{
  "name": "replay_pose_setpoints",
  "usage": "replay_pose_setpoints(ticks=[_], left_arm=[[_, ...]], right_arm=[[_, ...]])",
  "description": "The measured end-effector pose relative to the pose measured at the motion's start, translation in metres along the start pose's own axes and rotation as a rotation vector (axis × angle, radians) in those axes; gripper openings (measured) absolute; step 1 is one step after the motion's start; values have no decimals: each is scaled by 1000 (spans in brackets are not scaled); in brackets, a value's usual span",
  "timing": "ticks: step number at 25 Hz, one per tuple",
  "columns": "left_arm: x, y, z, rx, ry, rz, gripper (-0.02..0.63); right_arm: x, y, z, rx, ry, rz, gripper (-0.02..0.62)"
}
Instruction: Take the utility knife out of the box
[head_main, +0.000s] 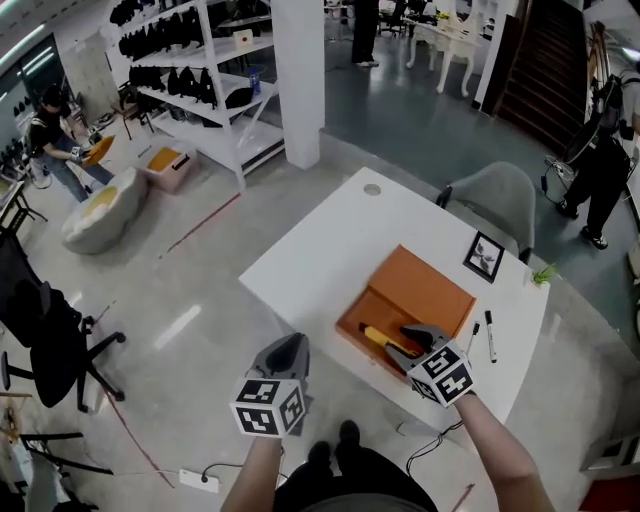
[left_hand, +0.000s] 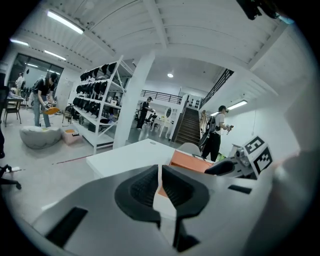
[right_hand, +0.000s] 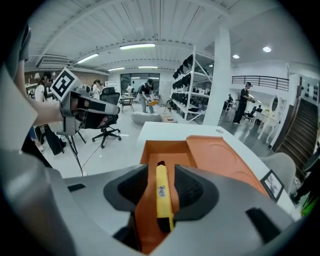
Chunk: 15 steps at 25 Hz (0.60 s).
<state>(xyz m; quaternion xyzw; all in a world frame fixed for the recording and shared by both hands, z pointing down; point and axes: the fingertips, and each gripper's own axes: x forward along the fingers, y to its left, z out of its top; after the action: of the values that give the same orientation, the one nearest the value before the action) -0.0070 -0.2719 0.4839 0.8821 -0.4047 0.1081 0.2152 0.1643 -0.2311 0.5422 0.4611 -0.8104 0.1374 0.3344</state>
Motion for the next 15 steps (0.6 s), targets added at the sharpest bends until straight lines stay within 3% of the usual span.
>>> replay_pose_setpoints(ticks=[15], left_arm=[[-5, 24, -3, -55, -21, 91, 28]], right_arm=[[41, 7, -24, -90, 177, 84, 163]])
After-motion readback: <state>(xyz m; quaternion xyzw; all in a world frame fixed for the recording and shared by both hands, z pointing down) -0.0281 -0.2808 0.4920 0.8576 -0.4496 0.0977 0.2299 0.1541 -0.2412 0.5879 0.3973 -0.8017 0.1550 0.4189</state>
